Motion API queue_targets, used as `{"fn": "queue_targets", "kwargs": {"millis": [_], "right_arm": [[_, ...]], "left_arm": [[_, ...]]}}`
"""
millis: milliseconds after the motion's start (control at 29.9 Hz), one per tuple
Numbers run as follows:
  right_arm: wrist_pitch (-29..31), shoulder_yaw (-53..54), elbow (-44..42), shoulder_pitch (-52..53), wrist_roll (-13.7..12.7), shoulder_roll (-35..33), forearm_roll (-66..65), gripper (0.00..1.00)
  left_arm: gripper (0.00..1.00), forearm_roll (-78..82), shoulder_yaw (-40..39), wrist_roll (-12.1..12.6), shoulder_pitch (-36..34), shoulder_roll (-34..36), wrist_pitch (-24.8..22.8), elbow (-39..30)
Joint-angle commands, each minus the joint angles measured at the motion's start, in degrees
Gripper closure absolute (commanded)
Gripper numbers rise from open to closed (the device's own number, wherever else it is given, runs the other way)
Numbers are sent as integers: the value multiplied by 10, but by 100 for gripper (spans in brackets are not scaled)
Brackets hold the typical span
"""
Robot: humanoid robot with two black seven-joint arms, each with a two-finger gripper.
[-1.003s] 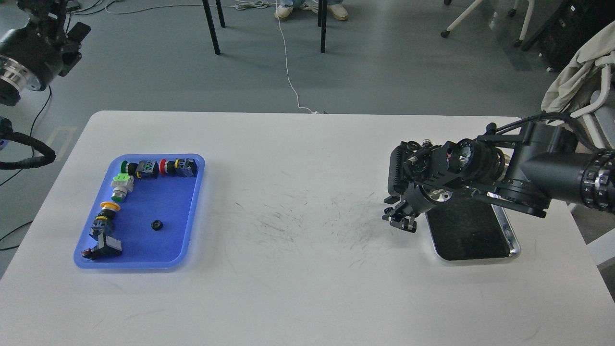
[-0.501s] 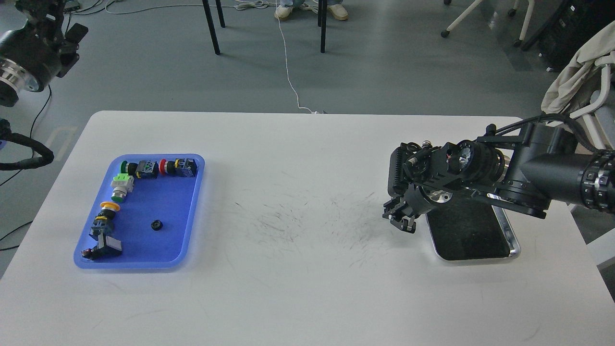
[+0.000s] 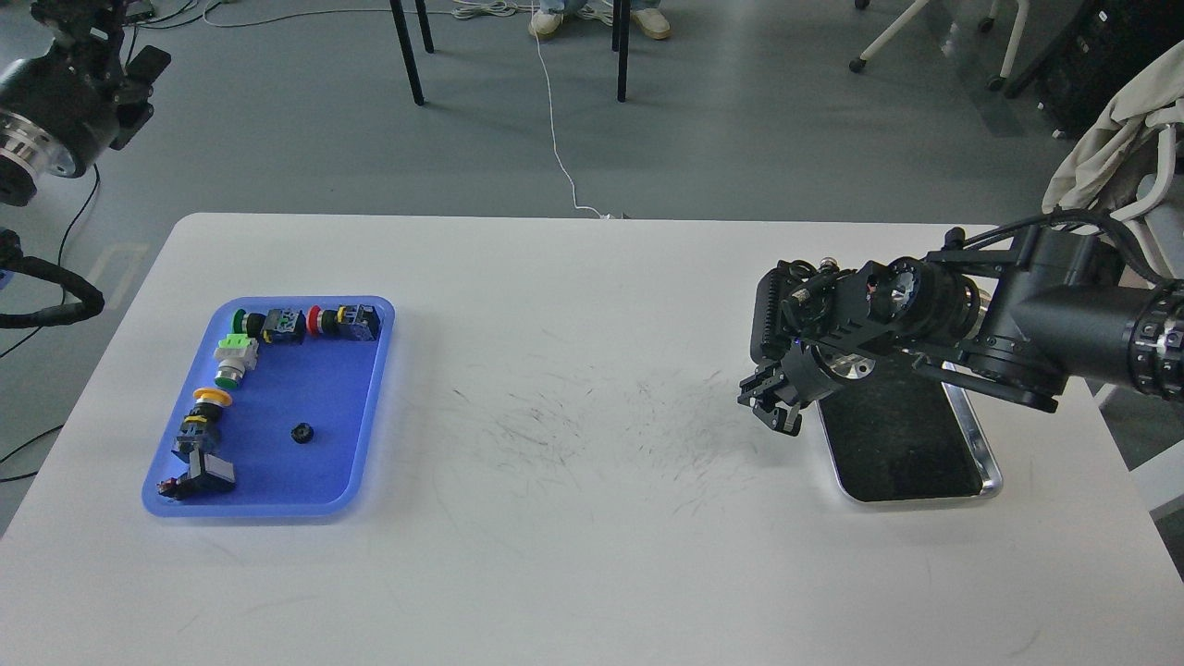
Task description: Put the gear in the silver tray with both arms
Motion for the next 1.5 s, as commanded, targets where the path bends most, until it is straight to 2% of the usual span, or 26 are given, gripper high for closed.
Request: {"fn": "queue_targets", "kwargs": {"millis": [0,234,468,936,1070,1170,1203,1304,1371,1471], "right_arm": [[0,21,4,13,0,-42,1,99],[-1,24,10,35,0,-134,2,99],[1,18,62,42,0,-220,3,99],[-1,17,4,-9,0,-200,4,97],[-1,20,5,-7,0,-197,4,83],[-1,21,9,-4,0,-191,4,60],[-1,21,8,-5,0,-191,4,56],[-1,22,8,-4,0,-191,4,54],[-1,24,7,-4,0,-191,4,45],[-1,26,7,-3,0,-190,5,44]], "left_arm": [[6,0,1,0,0,0,0,0],[6,0,2,0,0,-2,1,0],[6,0,2,0,0,-3,1,0],[6,-1,1,0,3,0,1,-5],[6,-1,1,0,3,0,1,-5],[6,-1,0,0,3,0,1,-5],[6,-1,0,0,3,0,1,-5],[6,-1,0,0,4,0,1,-5],[6,-1,0,0,4,0,1,-4],[6,-1,0,0,4,0,1,-4]]}}
